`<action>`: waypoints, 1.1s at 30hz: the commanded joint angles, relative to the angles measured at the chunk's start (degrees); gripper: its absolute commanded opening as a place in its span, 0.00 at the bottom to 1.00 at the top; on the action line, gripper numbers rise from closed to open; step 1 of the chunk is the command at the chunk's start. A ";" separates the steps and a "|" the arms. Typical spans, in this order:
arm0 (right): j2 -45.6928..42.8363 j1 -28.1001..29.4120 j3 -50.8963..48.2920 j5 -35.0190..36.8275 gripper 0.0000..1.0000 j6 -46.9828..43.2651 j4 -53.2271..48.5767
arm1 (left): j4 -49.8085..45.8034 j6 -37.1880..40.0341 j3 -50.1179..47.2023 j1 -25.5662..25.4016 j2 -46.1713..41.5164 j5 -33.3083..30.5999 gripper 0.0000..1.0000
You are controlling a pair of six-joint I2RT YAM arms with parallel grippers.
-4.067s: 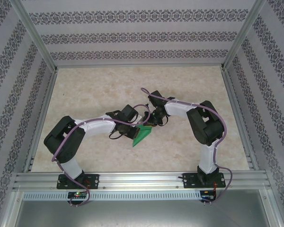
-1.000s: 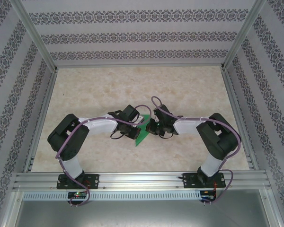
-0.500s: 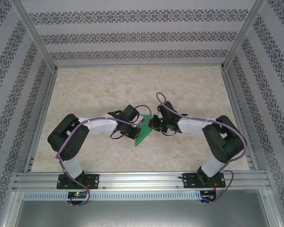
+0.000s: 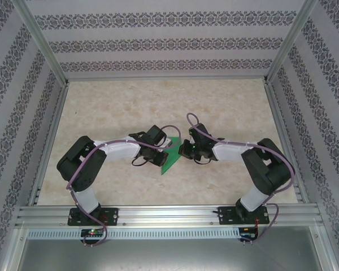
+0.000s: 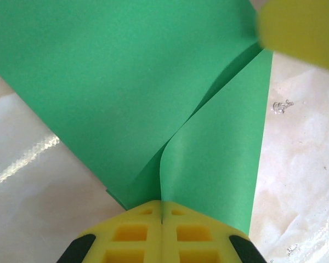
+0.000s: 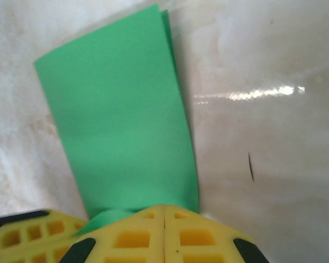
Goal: Fold a paper plane with a square sheet of paper (pick it up from the middle)
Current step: Third fold the triangle at the center of the table.
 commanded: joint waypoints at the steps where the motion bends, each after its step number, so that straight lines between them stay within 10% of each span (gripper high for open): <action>1: -8.08 1.20 -2.19 4.97 0.06 -1.41 -0.93 | -2.33 0.29 -0.43 0.41 1.91 -1.54 0.00; 9: -24.66 7.59 -12.02 22.21 0.07 0.81 3.57 | -2.49 0.31 0.07 0.41 2.46 -1.63 0.00; 23: -27.27 9.32 -20.55 16.58 0.10 13.63 10.08 | -2.26 0.25 -0.21 0.40 2.90 -1.78 0.00; 33: -13.35 14.58 -15.24 14.15 0.06 17.25 19.56 | -2.08 0.19 -0.16 0.40 4.06 -1.58 0.00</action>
